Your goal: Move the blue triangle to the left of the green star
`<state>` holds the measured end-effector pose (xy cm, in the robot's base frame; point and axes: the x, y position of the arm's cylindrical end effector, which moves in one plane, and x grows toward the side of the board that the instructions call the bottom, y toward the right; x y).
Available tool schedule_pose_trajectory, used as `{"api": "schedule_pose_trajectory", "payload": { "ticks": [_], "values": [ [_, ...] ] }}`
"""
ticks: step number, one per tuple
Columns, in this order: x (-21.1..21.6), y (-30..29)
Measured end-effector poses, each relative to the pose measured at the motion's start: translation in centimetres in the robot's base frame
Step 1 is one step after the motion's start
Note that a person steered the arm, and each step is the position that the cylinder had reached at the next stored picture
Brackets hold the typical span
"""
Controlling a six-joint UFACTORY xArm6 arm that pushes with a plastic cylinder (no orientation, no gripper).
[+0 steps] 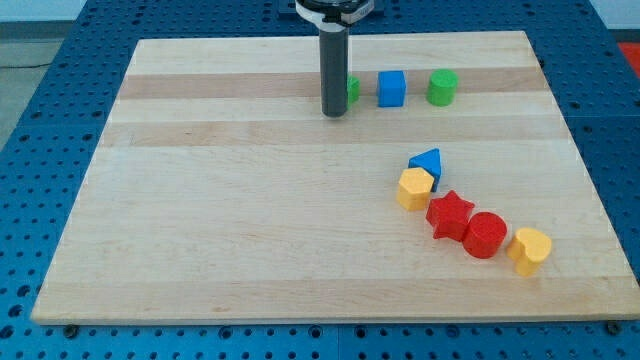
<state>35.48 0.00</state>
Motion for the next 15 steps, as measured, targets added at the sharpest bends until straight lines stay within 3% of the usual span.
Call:
{"api": "schedule_pose_trajectory", "payload": {
  "ticks": [1, 4, 5, 8, 12, 14, 15],
  "values": [
    [2.5, 0.7],
    [6.0, 16.5],
    [9.0, 16.0],
    [11.4, 8.8],
    [11.1, -5.2],
    [6.0, -8.2],
    [6.1, -8.6]
  ]
}}
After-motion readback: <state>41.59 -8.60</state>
